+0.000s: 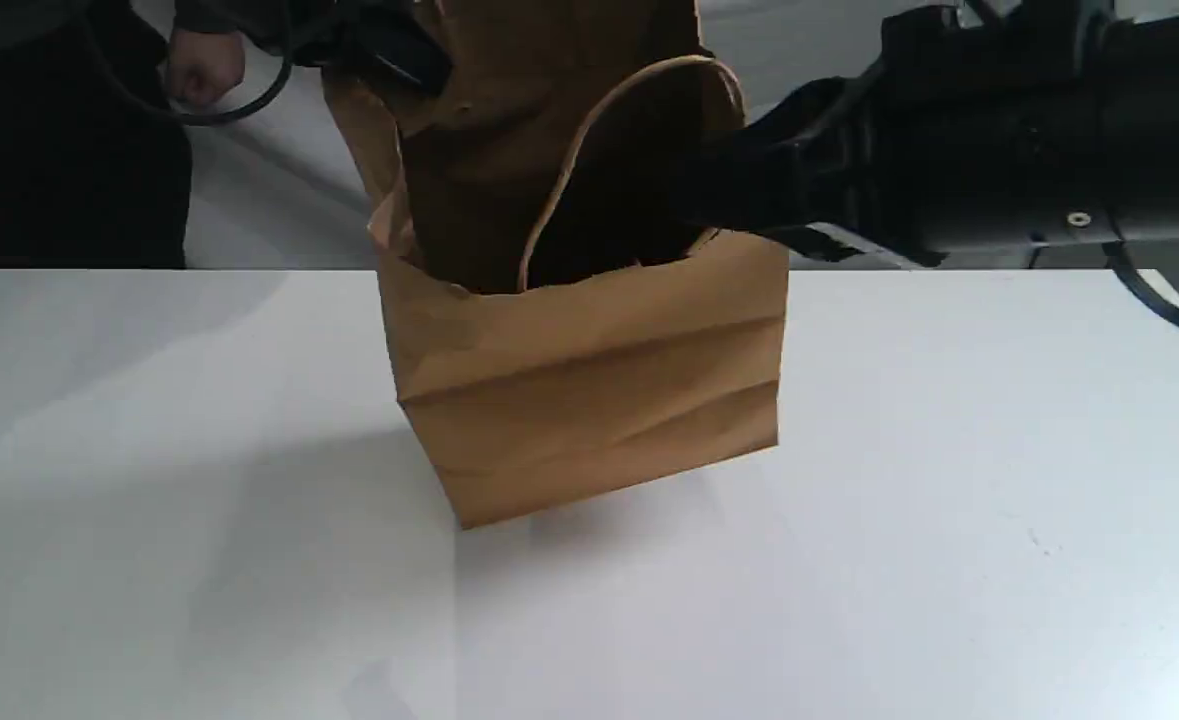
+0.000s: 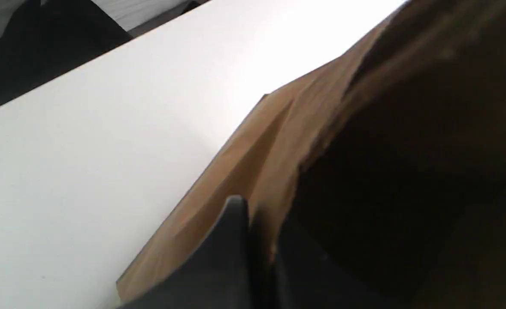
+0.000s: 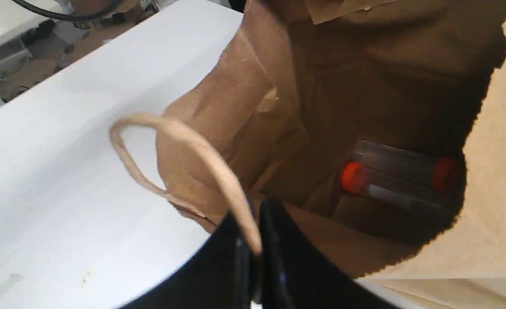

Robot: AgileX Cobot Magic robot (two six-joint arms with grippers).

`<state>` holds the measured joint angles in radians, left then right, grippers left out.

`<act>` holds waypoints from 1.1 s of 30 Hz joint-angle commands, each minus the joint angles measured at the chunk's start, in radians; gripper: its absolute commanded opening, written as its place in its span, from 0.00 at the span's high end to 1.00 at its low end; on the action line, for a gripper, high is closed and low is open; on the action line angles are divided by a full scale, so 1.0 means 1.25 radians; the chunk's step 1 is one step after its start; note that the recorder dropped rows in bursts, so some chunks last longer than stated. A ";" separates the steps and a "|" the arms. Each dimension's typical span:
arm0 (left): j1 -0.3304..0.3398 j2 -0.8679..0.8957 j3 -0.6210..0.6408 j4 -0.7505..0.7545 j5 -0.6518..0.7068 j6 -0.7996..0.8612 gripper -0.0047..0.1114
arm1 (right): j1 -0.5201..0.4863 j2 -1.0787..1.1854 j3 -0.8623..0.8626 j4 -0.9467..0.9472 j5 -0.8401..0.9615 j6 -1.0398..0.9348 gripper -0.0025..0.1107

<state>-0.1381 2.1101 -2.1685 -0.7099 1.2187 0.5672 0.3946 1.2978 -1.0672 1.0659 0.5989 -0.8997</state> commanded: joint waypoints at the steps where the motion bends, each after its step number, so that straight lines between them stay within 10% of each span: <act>1: 0.000 0.014 -0.005 -0.014 -0.008 -0.019 0.96 | 0.006 -0.029 0.018 0.060 0.009 -0.010 0.98; 33: -0.021 0.107 -0.005 -0.009 0.002 -0.067 0.96 | 0.115 -0.029 0.130 0.094 -0.151 0.050 0.98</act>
<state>-0.1583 2.2344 -2.1685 -0.7228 1.2319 0.4975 0.5343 1.2620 -0.9104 1.1928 0.4013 -0.8305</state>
